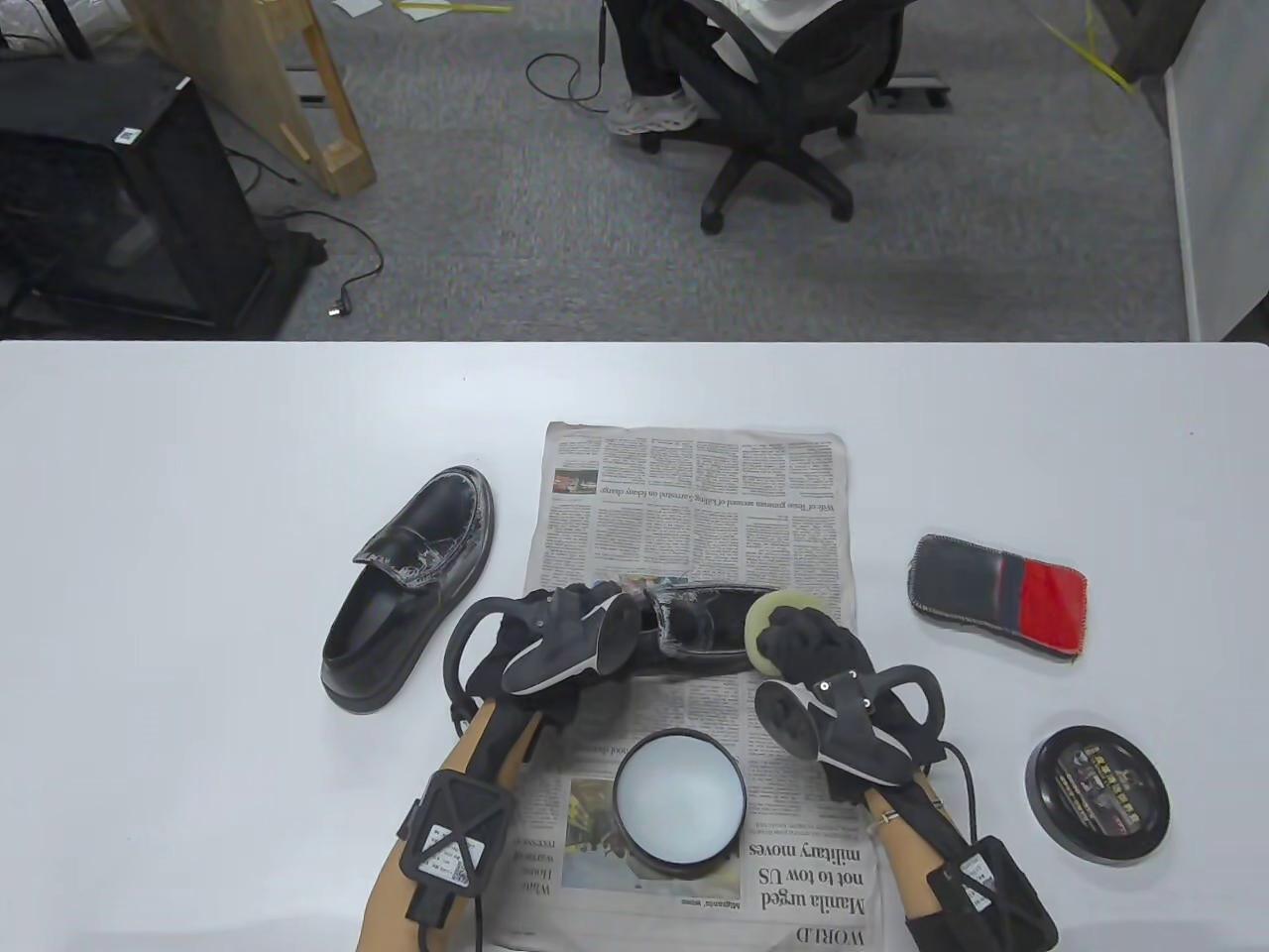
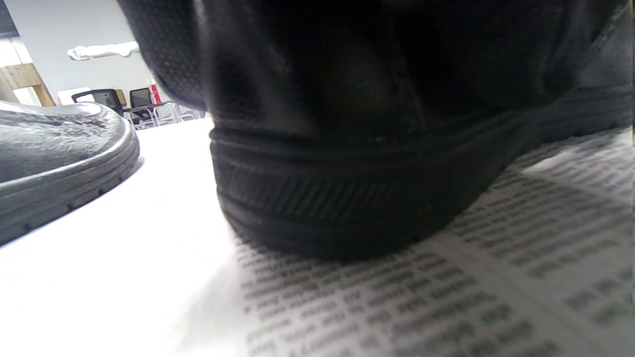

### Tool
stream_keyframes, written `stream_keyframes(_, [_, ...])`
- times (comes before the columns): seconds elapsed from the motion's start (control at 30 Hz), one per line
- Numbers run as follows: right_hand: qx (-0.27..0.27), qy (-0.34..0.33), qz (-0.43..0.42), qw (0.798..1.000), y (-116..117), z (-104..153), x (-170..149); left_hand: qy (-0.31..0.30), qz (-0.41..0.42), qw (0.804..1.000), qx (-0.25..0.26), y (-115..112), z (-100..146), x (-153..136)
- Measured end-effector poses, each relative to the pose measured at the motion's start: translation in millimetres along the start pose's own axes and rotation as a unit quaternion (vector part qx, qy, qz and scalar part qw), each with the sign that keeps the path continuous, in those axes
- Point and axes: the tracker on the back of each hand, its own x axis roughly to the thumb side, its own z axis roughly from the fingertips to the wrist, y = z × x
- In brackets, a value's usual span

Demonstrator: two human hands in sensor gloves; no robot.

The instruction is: Dip and apply leather care cream with polishing sponge on shoes

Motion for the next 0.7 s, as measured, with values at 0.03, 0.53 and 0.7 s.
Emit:
stream_keyframes(0.03, [-0.006,-0.001,-0.011,1.0,-2,-3,4,-0.003,0.003,1.0,0.001,-1,0,0])
stream_keyframes(0.53, [0.038,0.095,0.015,0.995,14,-19,-33,-0.002,0.004,1.0,-0.002,-2,2,-1])
stream_keyframes(0.7, [0.007,0.044,0.016,0.999,4,-2,-10,-0.006,0.001,1.0,-0.001,-3,1,0])
